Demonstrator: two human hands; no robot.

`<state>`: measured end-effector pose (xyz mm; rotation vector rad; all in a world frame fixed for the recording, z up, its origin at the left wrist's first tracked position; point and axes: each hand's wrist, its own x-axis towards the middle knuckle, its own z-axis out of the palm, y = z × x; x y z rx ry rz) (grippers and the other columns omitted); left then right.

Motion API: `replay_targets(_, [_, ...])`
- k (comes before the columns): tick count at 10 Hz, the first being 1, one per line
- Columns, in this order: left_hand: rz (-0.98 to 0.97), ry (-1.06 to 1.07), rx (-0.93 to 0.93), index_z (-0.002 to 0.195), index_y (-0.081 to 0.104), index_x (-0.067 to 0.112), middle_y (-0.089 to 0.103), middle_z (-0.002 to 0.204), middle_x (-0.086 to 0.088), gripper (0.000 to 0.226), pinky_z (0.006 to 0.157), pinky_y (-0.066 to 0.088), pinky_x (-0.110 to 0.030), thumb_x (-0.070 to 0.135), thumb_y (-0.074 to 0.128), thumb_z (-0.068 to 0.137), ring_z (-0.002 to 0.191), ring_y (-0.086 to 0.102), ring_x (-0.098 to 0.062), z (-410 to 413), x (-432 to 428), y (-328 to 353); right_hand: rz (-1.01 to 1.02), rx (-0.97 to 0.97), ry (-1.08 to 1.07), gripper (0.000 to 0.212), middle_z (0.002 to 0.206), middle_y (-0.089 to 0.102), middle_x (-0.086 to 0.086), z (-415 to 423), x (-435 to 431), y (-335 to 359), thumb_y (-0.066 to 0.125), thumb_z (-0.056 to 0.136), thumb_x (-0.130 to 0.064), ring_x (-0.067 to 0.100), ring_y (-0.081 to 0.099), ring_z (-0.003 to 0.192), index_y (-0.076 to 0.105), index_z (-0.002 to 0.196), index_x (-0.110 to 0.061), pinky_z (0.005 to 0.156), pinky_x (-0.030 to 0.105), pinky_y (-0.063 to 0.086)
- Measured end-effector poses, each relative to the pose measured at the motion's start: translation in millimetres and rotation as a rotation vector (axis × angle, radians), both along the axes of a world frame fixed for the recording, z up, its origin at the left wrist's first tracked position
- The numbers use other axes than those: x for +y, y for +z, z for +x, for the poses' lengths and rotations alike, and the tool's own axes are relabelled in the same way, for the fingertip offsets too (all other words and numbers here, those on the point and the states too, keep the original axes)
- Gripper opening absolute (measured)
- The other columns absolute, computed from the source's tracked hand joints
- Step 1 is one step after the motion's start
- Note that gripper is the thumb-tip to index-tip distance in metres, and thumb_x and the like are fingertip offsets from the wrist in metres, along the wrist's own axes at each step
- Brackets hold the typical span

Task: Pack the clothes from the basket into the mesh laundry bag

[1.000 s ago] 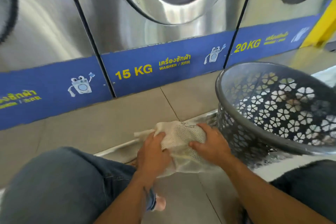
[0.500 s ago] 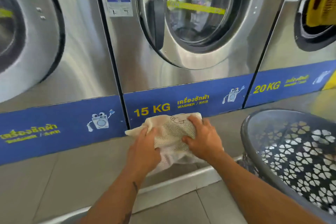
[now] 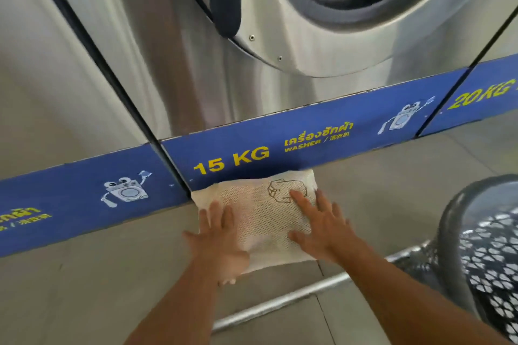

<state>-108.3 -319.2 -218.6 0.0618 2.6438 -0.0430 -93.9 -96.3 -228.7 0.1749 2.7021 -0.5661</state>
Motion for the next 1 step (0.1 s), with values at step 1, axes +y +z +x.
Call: replay_targets(1, [-0.023, -0.049, 0.012, 0.147, 0.024, 0.024, 0.017, 0.150, -0.001, 0.075, 0.102, 0.033, -0.051, 0.043, 0.052, 0.080, 0.140, 0.019, -0.025, 5.7, -0.2, 56.4, 0.018, -0.102, 0.019, 0.088, 0.170, -0.011, -0.003, 1.1, 1.4, 52.1, 0.057, 0.089, -0.061, 0.041, 0.004, 0.154, 0.000, 0.155, -0.053, 0.117, 0.063, 0.020])
